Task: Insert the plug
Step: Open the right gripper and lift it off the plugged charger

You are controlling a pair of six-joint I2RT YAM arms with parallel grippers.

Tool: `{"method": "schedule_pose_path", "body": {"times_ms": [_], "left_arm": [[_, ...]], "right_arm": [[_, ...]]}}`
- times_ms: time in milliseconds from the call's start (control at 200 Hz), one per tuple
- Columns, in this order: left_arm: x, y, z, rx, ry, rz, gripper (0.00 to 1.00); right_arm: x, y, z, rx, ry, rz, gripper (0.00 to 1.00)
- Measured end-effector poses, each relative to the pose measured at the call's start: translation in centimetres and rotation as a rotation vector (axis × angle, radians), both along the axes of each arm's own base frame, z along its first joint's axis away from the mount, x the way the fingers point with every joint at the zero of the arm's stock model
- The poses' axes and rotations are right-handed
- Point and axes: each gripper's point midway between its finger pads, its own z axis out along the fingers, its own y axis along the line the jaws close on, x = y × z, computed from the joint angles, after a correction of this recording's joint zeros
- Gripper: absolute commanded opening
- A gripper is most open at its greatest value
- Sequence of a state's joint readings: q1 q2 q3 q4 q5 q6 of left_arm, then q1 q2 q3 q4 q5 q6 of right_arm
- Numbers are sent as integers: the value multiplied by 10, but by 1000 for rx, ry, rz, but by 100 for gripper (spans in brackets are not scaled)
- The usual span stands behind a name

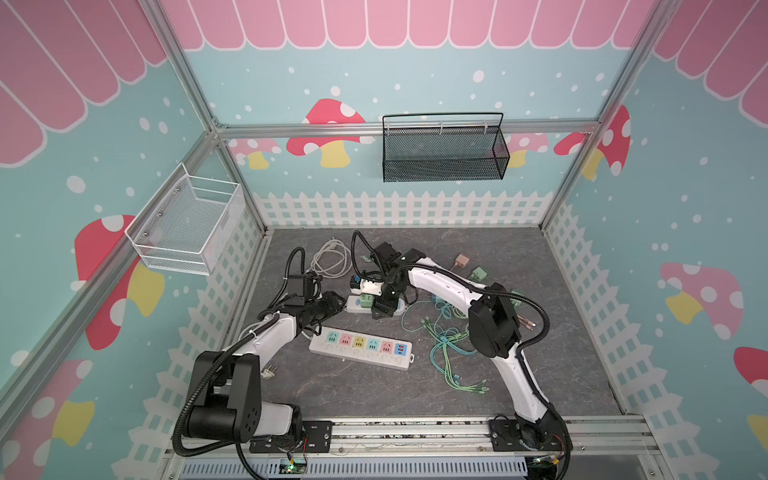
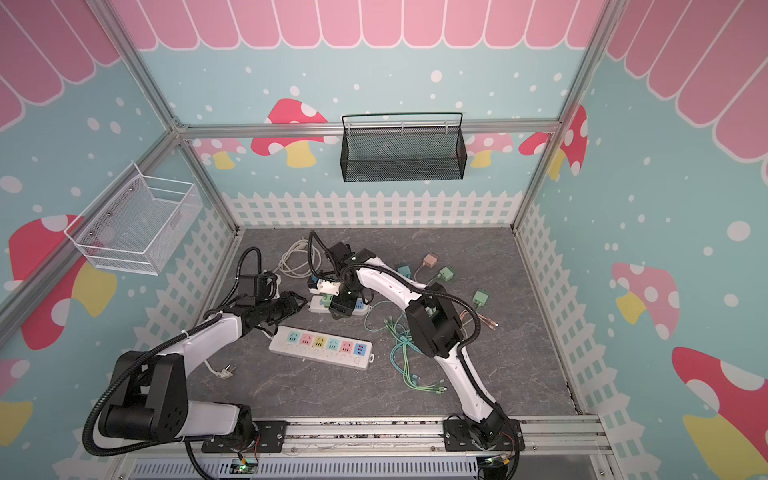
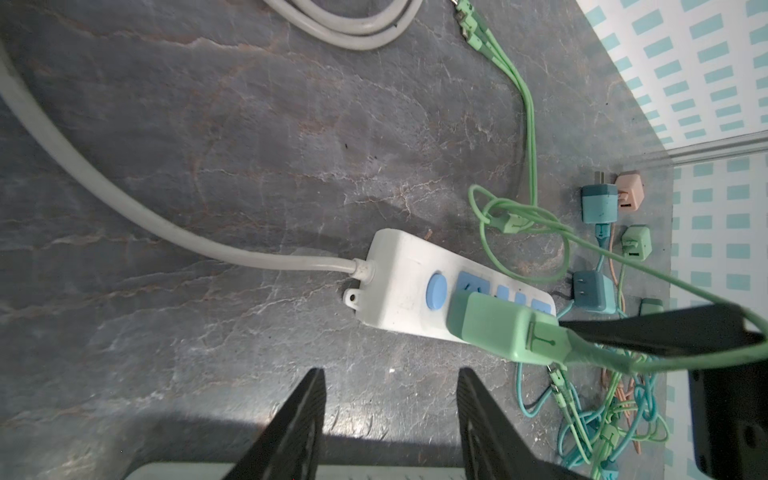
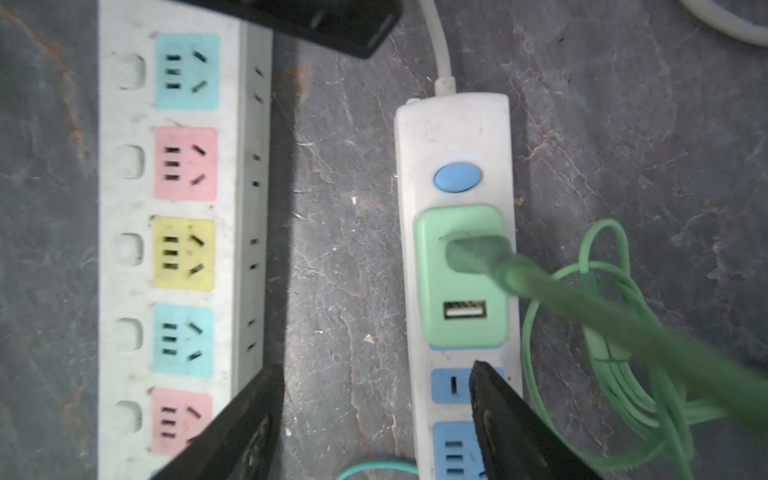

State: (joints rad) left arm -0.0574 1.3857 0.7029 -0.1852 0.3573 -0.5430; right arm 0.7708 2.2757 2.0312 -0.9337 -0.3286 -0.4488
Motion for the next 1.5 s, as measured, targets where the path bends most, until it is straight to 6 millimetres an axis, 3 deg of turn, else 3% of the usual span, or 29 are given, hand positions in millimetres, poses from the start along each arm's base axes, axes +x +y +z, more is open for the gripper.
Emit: {"method": "schedule_pose_path", "body": {"times_ms": [345,490,645,865,986,1096,1161,1231,1321,1401,1501], "left_arm": [[-1,4,18,-12,-39,9,60],[-3,3,27,-18,-53,4,62],[-3,2,38,-25,-71,-1,62],[-6,1,54,-29,-97,-10,63],[-8,1,64,-24,-109,-14,63],[-8,1,75,-21,-130,-17,63],[-9,2,81,-16,-138,-17,63],[-10,3,86,-11,-149,-16,63],[-12,3,94,-9,-161,-14,63],[-14,4,101,-5,-173,-14,64],[-19,4,114,-1,-195,-17,65]], "right_arm": [[-43,-6,15,99,101,94,79],[-63,-11,35,181,133,119,79],[-71,-13,63,285,151,151,79],[-77,-18,81,435,233,167,70],[-49,-42,102,509,182,21,67],[15,-73,121,525,41,-233,64],[51,-90,120,497,-34,-382,62],[84,-102,108,442,-79,-522,61],[118,-102,81,372,-101,-639,61],[137,-101,48,301,-101,-721,63],[146,-98,10,219,-88,-785,65]]}}
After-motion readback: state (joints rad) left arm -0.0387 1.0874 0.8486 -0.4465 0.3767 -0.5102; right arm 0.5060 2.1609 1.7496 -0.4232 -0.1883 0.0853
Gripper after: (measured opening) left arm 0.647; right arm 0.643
